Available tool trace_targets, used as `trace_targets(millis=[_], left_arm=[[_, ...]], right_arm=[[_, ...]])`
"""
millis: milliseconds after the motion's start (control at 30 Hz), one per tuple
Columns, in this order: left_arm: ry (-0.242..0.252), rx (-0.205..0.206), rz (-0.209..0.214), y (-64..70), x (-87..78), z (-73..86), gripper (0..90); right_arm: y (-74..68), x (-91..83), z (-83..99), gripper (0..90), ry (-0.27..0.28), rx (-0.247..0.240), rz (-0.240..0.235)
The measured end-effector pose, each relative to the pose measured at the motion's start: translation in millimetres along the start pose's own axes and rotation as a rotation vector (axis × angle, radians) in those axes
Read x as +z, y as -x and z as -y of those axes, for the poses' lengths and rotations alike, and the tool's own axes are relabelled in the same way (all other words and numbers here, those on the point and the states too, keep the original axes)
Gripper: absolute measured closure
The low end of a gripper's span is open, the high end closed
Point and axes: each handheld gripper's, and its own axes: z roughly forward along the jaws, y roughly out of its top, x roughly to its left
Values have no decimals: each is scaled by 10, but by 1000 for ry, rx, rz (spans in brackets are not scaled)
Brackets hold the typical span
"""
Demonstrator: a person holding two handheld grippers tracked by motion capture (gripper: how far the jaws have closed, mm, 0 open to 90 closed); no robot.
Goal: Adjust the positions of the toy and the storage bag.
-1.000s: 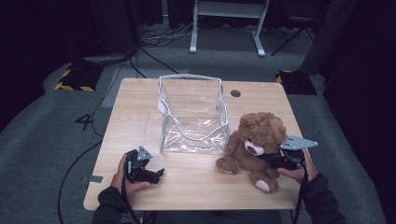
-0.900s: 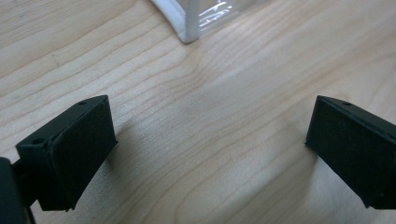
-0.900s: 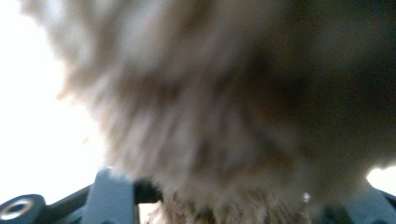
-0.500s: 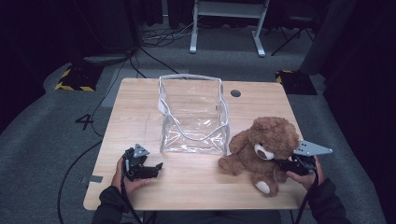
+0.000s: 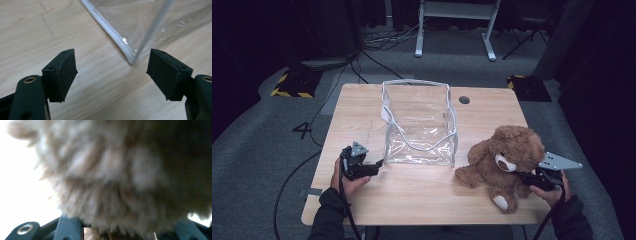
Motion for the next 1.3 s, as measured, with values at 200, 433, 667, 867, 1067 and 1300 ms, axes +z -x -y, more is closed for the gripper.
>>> trace_targets(millis=[200, 433, 667, 867, 1067, 1300], left_arm=[[51, -61, -39, -214, 51, -162, 249], [25, -81, -77, -361, 377, -407, 250], [-44, -54, -61, -340, 766, -483, 250], [-21, -71, -43, -271, 898, -657, 283], [-23, -54, -2, -160, 998, -804, 291], [-29, 14, 45, 231, 1235, -1022, 298]], right_arm=[[15, -28, 16, 573, 0, -6, 6], [28, -63, 48, 573, 11, -6, -1], [54, -140, 93, 573, 15, 2, -4], [71, -216, 132, 573, 13, 10, 7], [93, -277, 165, 571, 16, 14, 15], [111, -360, 212, 566, 9, 27, 23]])
